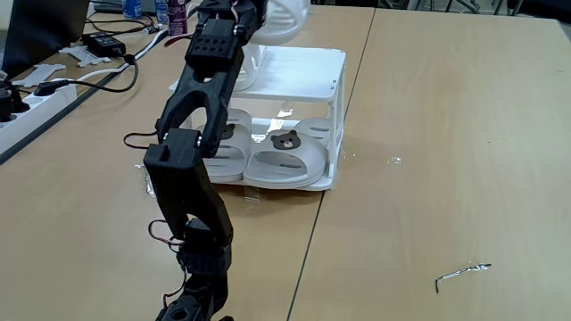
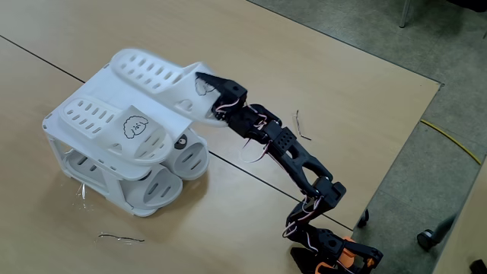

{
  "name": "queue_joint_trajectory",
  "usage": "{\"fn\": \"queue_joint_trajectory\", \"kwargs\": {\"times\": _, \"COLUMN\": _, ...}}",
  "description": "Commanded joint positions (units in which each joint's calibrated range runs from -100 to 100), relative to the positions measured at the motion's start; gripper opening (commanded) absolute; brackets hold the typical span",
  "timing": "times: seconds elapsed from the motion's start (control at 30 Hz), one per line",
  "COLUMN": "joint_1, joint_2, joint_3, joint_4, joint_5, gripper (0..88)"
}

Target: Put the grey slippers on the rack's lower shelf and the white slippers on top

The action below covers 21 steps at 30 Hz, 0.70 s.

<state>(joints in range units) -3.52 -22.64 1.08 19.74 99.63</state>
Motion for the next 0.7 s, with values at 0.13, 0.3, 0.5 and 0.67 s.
{"fn": "queue_joint_trajectory", "kwargs": {"times": 0.13, "joint_1": -0.3, "joint_2": 15.9, "joint_3": -17.3, "joint_4": -0.5, "joint_5": 0.4, "gripper": 0.6}}
{"fn": "queue_joint_trajectory", "kwargs": {"times": 0.3, "joint_1": -0.1, "joint_2": 27.2, "joint_3": -28.3, "joint_4": -0.5, "joint_5": 0.4, "gripper": 0.6}}
{"fn": "queue_joint_trajectory", "kwargs": {"times": 0.5, "joint_1": 1.1, "joint_2": 40.4, "joint_3": -40.0, "joint_4": -0.5, "joint_5": 0.4, "gripper": 0.6}}
{"fn": "queue_joint_trajectory", "kwargs": {"times": 0.67, "joint_1": 1.1, "joint_2": 47.6, "joint_3": -47.2, "joint_4": -0.5, "joint_5": 0.4, "gripper": 0.6}}
